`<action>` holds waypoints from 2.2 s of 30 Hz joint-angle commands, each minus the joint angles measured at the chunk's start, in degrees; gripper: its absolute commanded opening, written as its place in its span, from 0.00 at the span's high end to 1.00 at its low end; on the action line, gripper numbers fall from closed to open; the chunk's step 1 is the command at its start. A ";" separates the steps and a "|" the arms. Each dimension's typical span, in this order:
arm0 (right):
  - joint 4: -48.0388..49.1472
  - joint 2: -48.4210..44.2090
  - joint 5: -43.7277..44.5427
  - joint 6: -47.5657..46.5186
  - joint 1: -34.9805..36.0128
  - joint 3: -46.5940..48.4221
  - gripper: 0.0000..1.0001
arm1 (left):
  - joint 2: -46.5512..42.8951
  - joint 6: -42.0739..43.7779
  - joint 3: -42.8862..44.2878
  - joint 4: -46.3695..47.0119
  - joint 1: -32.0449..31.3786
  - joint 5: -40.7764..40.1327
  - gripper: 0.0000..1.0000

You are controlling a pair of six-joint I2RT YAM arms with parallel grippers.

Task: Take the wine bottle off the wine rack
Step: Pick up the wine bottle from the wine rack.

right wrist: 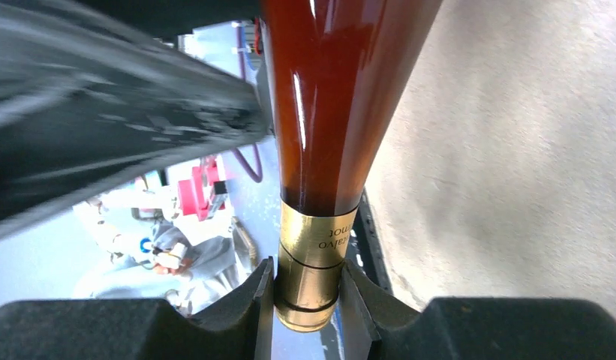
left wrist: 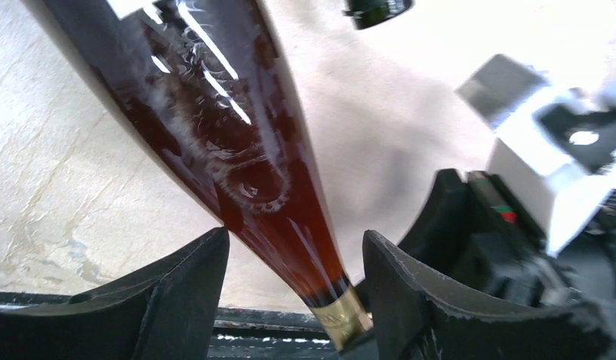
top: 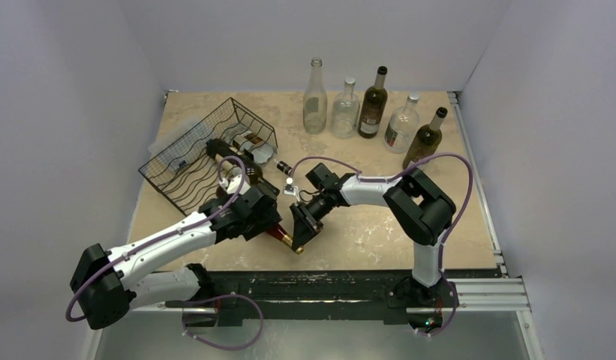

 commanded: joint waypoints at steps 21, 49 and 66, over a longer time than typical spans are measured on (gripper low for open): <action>-26.37 -4.81 -2.70 -31.35 -4.67 -1.11 0.96 | -18.20 34.76 -3.59 17.30 -0.26 8.82 0.21; -32.22 -2.85 -6.04 -38.00 -6.81 0.47 0.95 | -0.06 119.48 0.19 20.04 -13.57 31.14 0.13; -34.59 -1.27 -7.28 -40.11 -7.04 1.61 0.95 | 15.91 119.67 1.49 24.68 -17.78 22.74 0.36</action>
